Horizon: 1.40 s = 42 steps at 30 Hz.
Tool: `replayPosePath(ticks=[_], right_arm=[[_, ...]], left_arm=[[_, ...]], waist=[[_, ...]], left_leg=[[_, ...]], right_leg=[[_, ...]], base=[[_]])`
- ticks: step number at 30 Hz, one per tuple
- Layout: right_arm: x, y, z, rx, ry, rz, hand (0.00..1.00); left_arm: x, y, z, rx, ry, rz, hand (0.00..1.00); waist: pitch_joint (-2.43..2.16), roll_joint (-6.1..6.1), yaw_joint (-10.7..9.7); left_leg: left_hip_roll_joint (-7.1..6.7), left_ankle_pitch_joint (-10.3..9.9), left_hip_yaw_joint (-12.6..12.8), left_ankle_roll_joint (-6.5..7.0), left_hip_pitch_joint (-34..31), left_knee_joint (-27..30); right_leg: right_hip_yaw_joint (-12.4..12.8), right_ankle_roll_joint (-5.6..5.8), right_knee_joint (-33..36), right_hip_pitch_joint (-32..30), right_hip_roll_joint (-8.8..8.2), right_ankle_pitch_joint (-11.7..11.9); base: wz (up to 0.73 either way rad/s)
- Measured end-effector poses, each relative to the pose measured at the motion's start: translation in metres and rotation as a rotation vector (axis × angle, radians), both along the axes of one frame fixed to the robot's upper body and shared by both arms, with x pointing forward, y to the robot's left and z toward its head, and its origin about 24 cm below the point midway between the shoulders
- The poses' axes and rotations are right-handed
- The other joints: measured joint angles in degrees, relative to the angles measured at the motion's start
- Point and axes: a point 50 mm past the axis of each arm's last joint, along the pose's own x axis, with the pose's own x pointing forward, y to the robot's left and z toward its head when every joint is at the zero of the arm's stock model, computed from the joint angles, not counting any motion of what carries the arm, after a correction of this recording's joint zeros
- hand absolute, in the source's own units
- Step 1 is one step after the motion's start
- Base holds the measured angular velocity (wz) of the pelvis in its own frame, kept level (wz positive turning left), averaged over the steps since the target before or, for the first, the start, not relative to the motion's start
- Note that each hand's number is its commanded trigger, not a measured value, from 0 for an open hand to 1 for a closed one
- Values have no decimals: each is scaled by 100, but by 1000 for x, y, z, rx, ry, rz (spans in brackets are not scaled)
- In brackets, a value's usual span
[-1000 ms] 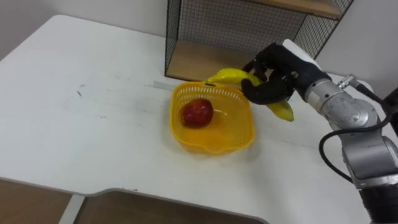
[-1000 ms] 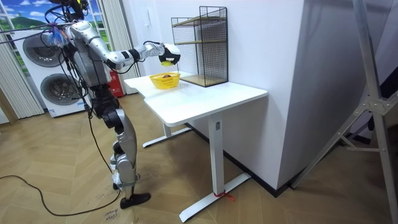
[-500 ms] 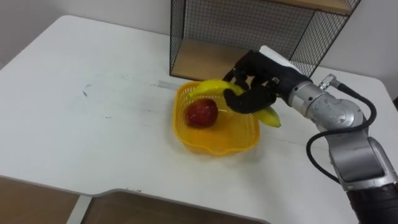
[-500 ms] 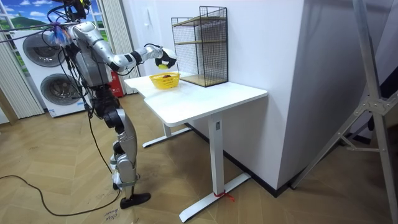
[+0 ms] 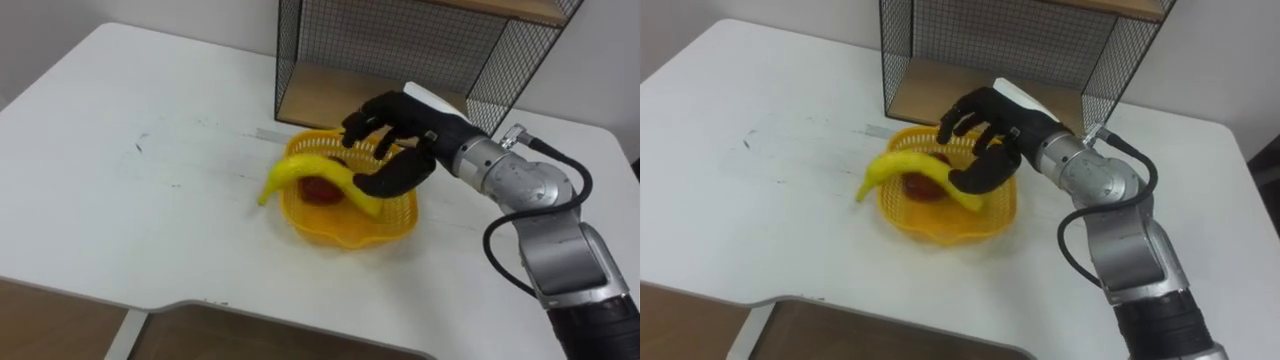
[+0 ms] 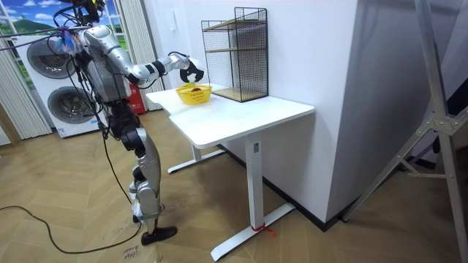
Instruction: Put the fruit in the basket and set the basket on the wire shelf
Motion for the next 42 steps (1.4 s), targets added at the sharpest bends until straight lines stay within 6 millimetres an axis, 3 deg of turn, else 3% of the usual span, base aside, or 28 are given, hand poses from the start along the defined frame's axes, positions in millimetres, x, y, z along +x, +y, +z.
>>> replayPosePath(ticks=[19,26,30,37,42], right_arm=[[-6,-3,-11,8,31,-22,0],[-4,-5,-13,129,30,-59,0],[-2,-9,-17,213,38,-111,0],[-12,-35,-25,460,37,-288,0],[-23,-54,-34,639,48,-417,0]], left_arm=[[-1,-1,-1,31,1,-11,0],[-1,-1,0,27,-5,11,0],[-7,0,-1,42,-1,32,0],[-32,0,-2,32,26,130,0],[-40,6,0,54,-12,317,0]], waist=[[-9,-14,-41],[-6,-8,-87],[-2,1,-241],[-54,133,-409],[-50,305,-528]], left_leg=[[2,0,-2,0,-37,16],[-1,0,-20,1,-43,73],[-11,-1,-91,1,-68,102],[-18,0,-89,4,-20,114],[-23,1,-108,5,-33,131]], right_leg=[[-39,0,-4,-16,-7,0],[-50,0,2,6,-15,0],[-84,0,0,28,-24,0],[-95,2,-4,91,-34,1],[-139,5,-4,105,-48,0]], base=[[0],[1],[8],[1],[3]])
